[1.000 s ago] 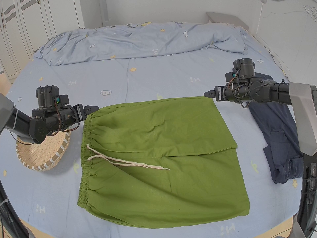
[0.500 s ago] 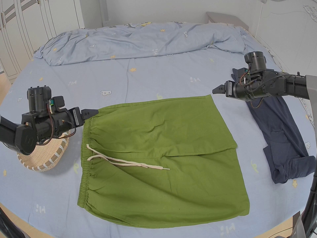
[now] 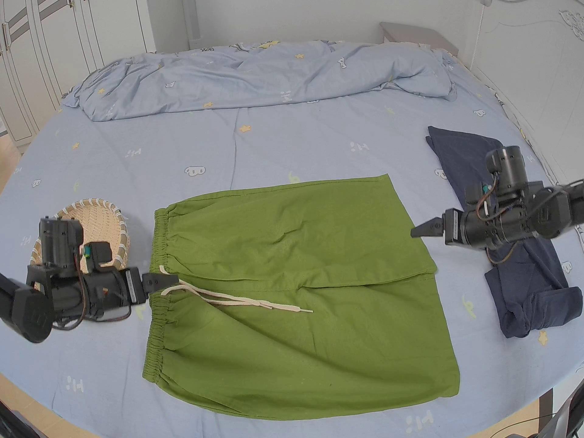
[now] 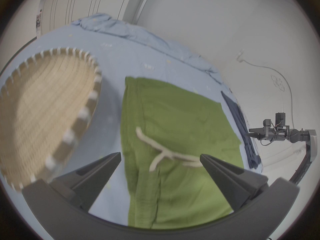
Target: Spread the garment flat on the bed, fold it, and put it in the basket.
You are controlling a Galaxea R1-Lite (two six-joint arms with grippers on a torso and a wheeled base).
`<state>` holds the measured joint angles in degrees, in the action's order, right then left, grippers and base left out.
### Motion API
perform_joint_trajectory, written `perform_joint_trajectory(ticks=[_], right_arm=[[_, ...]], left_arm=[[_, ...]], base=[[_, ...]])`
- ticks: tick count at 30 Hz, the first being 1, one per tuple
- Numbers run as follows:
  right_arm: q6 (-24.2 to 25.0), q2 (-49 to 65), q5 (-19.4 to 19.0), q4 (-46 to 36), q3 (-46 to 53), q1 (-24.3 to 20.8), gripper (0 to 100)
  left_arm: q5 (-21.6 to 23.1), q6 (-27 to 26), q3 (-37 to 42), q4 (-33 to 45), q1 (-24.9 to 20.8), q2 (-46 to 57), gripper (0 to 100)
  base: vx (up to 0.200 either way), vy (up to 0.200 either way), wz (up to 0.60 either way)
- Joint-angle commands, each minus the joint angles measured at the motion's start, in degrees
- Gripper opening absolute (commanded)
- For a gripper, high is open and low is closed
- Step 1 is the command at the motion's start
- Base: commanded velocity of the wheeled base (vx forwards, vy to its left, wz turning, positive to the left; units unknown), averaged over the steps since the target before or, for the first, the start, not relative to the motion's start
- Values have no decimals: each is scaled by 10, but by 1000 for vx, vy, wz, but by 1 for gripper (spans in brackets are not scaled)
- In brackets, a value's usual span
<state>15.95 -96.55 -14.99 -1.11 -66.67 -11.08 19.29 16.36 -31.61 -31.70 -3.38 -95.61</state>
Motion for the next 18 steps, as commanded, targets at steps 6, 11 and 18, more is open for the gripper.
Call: perform_joint_trajectory(ticks=[6, 11, 18], right_arm=[[17, 171, -57, 94, 240, -20, 100], [16, 171, -57, 94, 241, -25, 100], [17, 173, -57, 94, 241, -26, 100]], left_arm=[[58, -2, 253, 0, 6, 66, 100], [61, -2, 249, 0, 15, 2, 100], [112, -2, 238, 0, 16, -3, 100]], base=[[0, 0, 0], [0, 0, 0], [0, 0, 0]])
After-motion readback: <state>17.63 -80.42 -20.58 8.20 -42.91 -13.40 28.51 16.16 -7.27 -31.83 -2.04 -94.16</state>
